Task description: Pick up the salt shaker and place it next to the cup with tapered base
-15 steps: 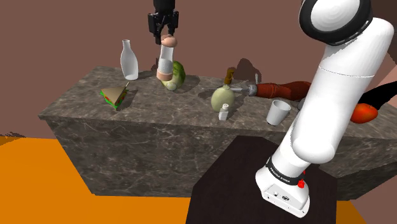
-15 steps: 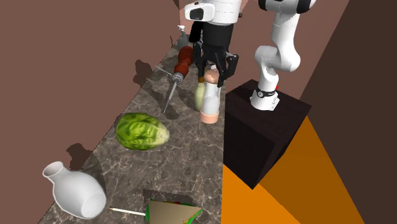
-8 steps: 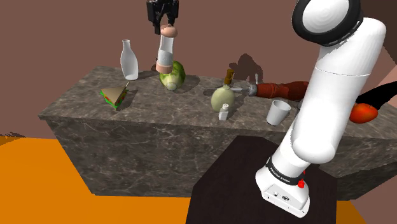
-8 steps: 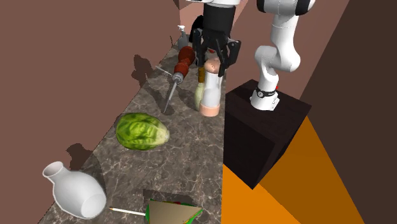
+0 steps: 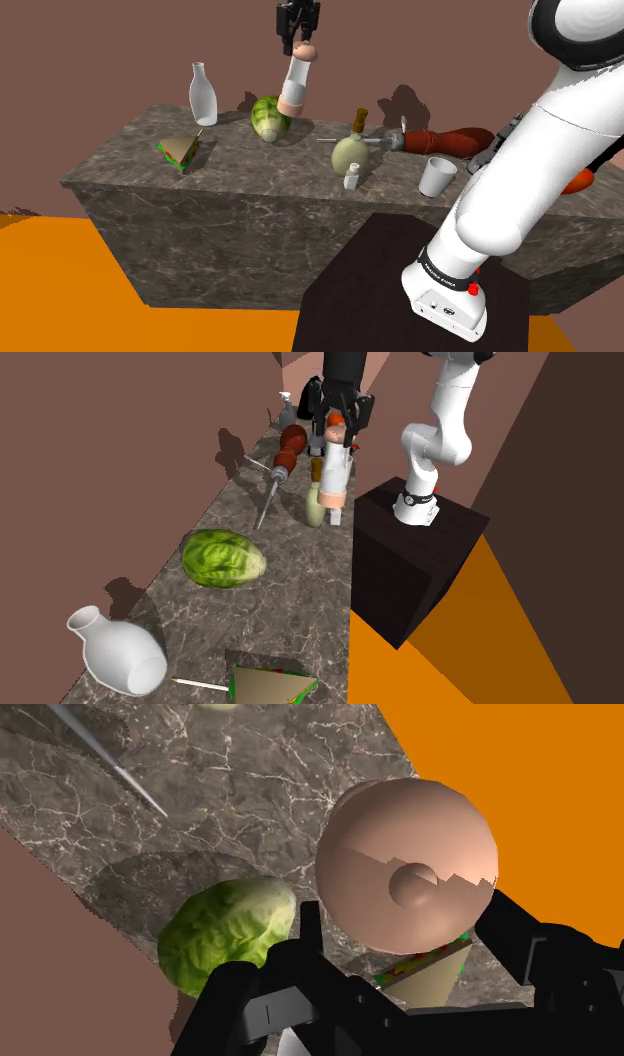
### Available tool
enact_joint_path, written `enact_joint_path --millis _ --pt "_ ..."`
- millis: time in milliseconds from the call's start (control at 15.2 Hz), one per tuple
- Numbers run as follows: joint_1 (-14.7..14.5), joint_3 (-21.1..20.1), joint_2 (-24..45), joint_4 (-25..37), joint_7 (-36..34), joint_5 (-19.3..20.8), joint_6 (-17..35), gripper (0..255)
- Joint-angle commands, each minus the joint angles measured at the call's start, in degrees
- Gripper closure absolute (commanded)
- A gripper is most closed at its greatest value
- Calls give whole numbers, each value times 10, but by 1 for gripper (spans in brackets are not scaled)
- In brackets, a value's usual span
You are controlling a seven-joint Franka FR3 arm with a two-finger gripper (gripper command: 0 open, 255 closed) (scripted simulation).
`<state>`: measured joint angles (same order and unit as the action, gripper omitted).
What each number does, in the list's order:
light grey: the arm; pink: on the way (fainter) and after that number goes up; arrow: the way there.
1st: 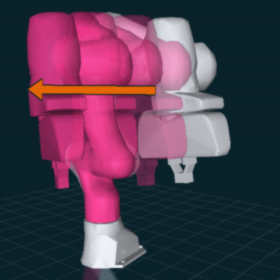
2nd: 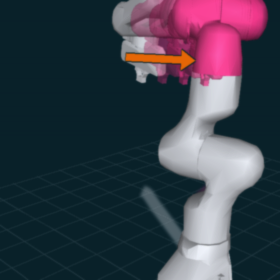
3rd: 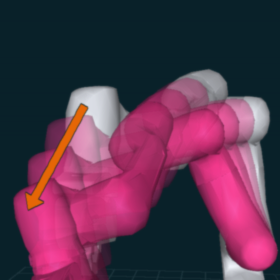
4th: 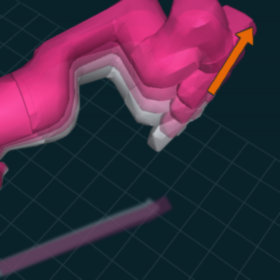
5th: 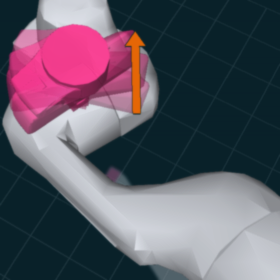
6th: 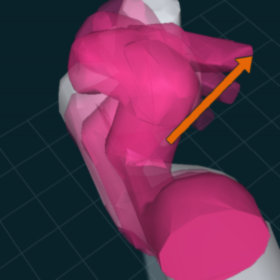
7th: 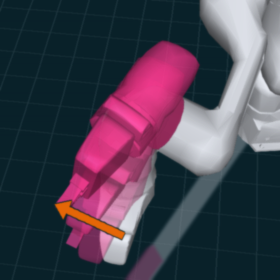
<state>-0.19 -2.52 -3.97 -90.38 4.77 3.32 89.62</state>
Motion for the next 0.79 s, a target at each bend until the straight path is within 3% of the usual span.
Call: enact_joint_path --millis 0,726 --pt "9 11 -33 -41 20 -1 9 255" --pt "53 84 -200 -204 133 17 13 255"
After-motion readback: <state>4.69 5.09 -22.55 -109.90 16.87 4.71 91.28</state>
